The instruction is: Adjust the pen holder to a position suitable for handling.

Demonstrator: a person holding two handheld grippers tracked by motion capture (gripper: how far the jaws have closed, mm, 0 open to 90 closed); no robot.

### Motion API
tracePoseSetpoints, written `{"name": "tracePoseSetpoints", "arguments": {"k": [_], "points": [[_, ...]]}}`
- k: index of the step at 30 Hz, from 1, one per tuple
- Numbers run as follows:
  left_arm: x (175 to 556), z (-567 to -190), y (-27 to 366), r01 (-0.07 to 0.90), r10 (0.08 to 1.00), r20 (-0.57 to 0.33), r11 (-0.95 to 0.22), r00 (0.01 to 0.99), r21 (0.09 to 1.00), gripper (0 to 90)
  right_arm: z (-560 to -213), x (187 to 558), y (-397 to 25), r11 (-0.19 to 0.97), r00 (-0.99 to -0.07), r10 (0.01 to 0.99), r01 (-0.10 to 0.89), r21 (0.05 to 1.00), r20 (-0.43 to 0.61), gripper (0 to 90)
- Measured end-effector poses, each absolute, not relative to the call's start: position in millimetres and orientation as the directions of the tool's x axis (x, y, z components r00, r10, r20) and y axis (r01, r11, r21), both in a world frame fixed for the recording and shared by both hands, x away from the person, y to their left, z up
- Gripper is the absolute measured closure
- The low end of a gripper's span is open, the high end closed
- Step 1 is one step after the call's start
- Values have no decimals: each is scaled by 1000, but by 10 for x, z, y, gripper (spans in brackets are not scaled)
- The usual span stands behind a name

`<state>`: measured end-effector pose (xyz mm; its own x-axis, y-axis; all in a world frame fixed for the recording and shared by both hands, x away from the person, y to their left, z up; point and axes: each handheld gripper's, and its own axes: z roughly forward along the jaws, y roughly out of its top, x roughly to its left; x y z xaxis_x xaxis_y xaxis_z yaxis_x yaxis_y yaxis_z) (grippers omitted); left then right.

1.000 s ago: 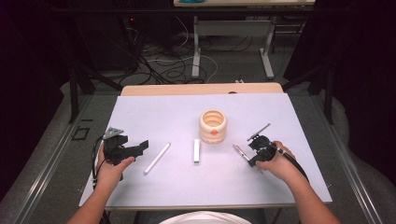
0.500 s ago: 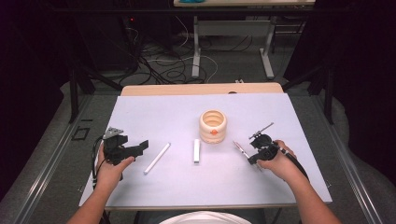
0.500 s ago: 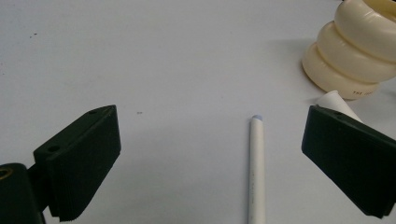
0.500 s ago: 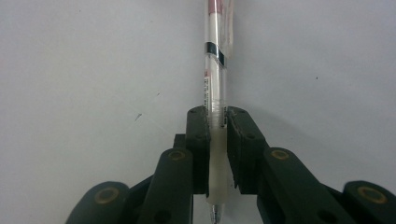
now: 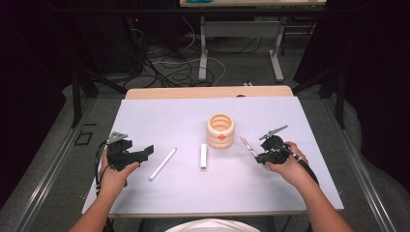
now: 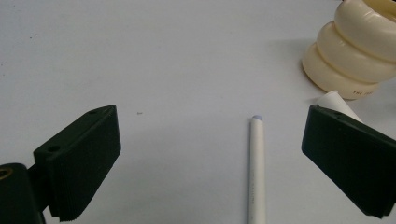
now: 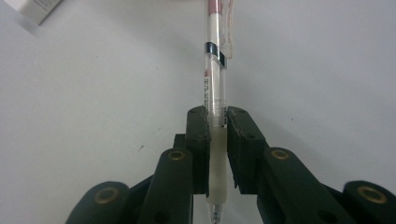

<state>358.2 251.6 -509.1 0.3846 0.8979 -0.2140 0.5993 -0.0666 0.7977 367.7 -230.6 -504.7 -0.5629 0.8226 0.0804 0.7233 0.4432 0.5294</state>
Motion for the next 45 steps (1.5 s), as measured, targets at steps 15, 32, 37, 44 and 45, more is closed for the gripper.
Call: {"name": "tracePoseSetpoints", "arguments": {"k": [15,32,37,44,45], "points": [[3584,-5093,2513,599,898,-215,-64,383,798,47,-4881,3611,-2277,476,-639,769,548,687,-23,795],[3589,-5101,2511,598,900,-212,-66,382,799,47,-4827,3485,-1975,523,-755,651,377,765,-73,795],[3588,-5102,2513,598,900,-212,-65,381,799,47,-4823,3455,-1824,537,-793,604,329,777,-81,794],[3589,-5107,2508,602,901,-211,-66,379,796,47,-4809,3382,-1634,570,-826,540,218,792,-161,795],[3588,-5102,2512,607,900,-211,-71,381,791,47,-4804,3373,-1617,579,-830,529,198,791,-180,795]]}}
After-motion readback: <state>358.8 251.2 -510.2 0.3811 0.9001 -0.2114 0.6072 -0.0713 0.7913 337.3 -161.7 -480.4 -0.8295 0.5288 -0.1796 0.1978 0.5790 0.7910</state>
